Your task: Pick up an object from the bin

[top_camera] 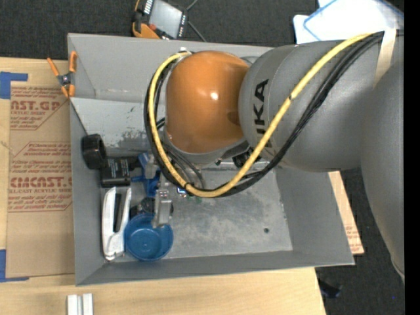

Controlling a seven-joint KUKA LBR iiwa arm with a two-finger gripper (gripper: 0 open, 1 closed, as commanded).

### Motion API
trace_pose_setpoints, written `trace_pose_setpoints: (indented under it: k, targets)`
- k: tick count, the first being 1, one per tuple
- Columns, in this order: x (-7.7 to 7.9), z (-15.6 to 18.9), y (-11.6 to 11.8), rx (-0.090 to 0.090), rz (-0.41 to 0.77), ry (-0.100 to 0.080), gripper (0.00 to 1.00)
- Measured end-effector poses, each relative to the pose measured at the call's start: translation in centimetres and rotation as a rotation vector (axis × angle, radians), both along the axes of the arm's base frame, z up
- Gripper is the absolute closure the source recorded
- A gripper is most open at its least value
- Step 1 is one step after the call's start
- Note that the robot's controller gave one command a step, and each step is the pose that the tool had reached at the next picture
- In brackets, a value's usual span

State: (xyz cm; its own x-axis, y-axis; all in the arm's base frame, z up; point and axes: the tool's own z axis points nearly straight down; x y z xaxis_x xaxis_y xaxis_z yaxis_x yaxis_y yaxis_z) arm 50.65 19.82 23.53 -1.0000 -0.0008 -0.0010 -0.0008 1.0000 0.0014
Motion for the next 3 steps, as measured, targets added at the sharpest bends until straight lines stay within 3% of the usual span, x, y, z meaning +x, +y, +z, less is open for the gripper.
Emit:
trace_pose_setpoints:
  k: [1, 2, 3]
  targets:
    - [0.0, 0.0, 0.0, 0.000, 0.000, 0.000, 0.00]
    - [-1.4, -8.1, 0.5, -0.002, 0.016, 0.007, 0.00]
    - [-1.3, -8.1, 2.9, 0.005, 0.029, -0.011, 0.00]
